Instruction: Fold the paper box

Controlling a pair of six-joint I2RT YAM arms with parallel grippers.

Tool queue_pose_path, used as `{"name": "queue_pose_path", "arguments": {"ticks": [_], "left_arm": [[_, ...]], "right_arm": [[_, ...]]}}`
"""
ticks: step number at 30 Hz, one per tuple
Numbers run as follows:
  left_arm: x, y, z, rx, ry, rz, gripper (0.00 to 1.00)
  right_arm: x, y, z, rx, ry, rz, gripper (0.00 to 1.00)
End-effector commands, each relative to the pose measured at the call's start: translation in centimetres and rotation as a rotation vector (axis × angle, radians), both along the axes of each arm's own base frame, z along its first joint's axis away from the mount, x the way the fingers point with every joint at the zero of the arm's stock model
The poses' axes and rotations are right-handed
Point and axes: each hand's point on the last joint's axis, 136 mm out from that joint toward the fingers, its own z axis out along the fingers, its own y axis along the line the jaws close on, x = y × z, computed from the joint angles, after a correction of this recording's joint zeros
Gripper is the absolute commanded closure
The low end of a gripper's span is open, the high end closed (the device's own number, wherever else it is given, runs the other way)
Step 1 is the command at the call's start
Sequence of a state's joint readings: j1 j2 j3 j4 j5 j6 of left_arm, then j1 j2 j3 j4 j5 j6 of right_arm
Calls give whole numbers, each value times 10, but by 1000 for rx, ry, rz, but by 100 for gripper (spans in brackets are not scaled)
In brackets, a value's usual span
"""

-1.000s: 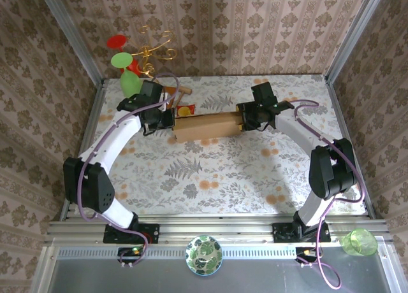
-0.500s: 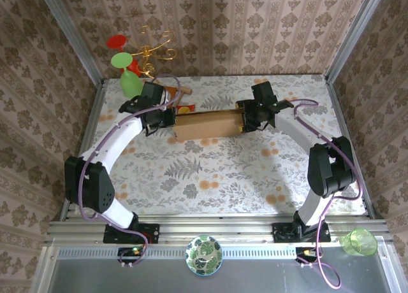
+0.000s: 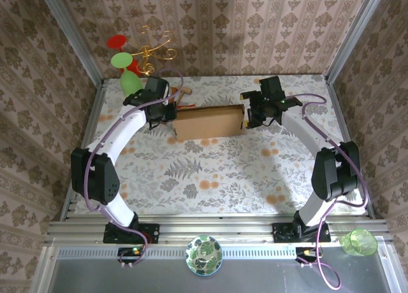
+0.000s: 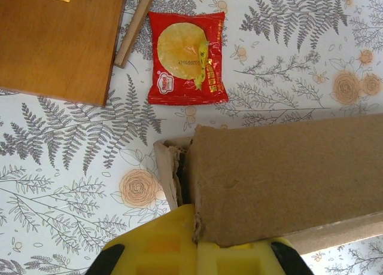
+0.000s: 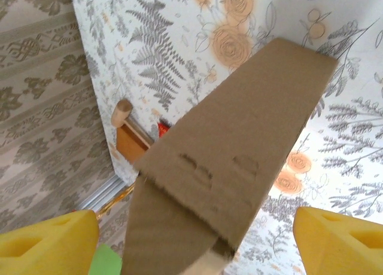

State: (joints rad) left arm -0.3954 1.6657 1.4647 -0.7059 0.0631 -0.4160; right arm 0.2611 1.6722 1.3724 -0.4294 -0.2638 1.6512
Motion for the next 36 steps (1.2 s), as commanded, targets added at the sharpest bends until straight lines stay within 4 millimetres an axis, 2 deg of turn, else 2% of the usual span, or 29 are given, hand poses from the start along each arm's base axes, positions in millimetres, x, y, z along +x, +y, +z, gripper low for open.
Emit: {"name": "queue_pose_path", "arguments": {"ticks": [1, 9, 16, 18, 22, 28, 32, 36], "left_arm": [[-39, 5, -54, 94, 234, -23, 100], [-35, 4, -52, 96, 231, -22, 100], [-33, 2, -42, 77, 210, -23, 99], [-33, 1, -36, 52, 207, -18, 94], [-33, -2, -20, -24, 204, 5, 77], [-35, -11, 17, -203, 167, 23, 56], [-34, -8, 38, -307, 154, 67, 51], [-27, 4, 39, -344, 150, 121, 48]], "right_arm": [[-3, 10, 23, 18, -59, 31, 15], [-4, 31, 14, 23, -45, 68, 23], [-4, 30, -12, -17, 8, 78, 36], [-4, 29, -19, -24, 20, 77, 39], [-5, 28, -30, -39, 43, 80, 42], [-6, 24, -42, -61, 77, 77, 45], [-6, 24, -47, -62, 88, 79, 46], [-5, 23, -48, -62, 92, 78, 46]]}}
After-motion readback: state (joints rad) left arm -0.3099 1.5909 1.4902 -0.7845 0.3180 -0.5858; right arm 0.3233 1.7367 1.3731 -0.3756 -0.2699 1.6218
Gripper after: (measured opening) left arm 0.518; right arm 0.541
